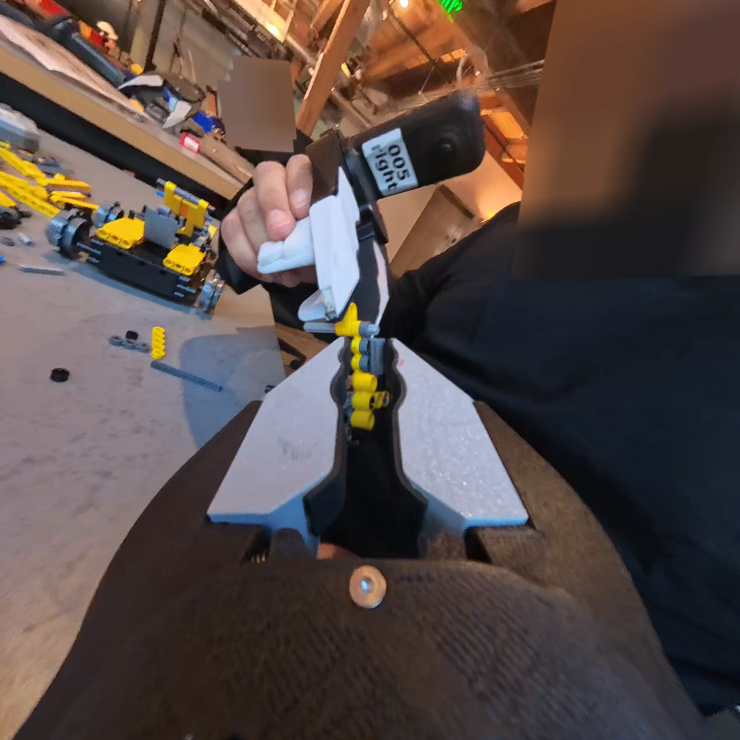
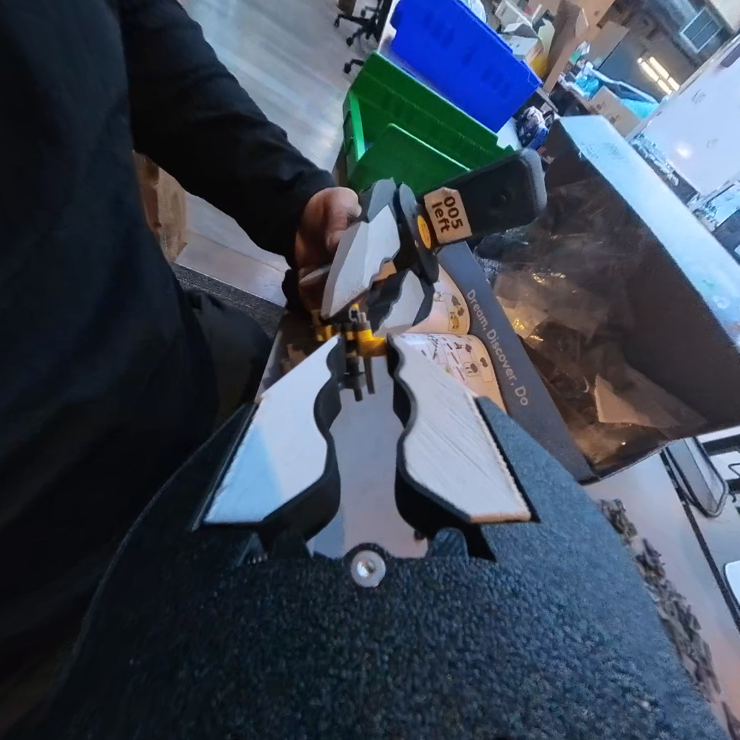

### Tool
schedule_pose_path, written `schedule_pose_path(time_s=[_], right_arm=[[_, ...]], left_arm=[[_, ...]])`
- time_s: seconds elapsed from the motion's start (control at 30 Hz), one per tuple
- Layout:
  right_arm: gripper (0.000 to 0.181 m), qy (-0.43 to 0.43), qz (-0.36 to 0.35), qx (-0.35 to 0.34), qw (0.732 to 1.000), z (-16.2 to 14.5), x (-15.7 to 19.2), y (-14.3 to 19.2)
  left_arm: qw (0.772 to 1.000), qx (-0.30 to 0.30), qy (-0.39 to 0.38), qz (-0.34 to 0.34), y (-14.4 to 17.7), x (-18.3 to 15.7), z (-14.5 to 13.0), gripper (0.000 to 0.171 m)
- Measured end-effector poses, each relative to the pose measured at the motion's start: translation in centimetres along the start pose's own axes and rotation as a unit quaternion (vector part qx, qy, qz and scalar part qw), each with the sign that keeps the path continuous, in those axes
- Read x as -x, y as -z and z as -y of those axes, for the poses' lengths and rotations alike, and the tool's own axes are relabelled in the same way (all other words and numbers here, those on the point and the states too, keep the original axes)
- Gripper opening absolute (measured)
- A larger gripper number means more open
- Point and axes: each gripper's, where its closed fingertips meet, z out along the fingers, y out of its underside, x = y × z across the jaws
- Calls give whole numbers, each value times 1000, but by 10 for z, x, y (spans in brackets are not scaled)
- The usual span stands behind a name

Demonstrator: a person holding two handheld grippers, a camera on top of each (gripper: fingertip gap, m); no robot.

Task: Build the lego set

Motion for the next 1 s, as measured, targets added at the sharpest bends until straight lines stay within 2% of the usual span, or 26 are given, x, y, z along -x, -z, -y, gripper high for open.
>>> schedule_pose_path(time_s=[0.07, 0.1, 0.17, 0.27, 0.37, 0.5, 0.6, 0.63, 0.7, 0.8, 1.0], right_arm=[[17, -24, 1, 14, 1000, -7, 1, -2], [11, -39, 0, 17, 999, -10, 3, -4], [10, -69, -19, 36, 997, -23, 1, -7], [7, -139, -27, 57, 988, -43, 0, -13], [7, -227, -19, 34, 973, -45, -3, -16], [7, -299, 8, 13, 954, -45, -9, -18], [6, -337, 40, -12, 940, -40, -8, -18], [6, -352, 52, -23, 934, -37, -7, -18], [7, -368, 58, -29, 927, -38, -8, -15], [7, -354, 58, -21, 933, -43, -8, -8], [7, -281, 45, 43, 958, -56, -5, -7]], left_arm=[[1000, 17, 7, 22, 3, 4, -5, 17], [999, 21, 8, 45, 7, 8, -6, 25], [994, 24, -3, 110, 17, 19, -6, 27], [974, 44, -41, 219, 36, 34, -7, 35], [956, 87, -78, 270, 40, 39, -13, 41], [941, 144, -124, 280, 31, 49, -24, 37], [939, 161, -159, 261, 21, 53, -26, 22], [937, 162, -171, 259, 19, 54, -26, 11], [933, 163, -189, 261, 18, 56, -24, 7], [932, 159, -194, 264, 16, 56, -21, 6], [925, 186, -182, 275, 18, 64, -26, 6]])
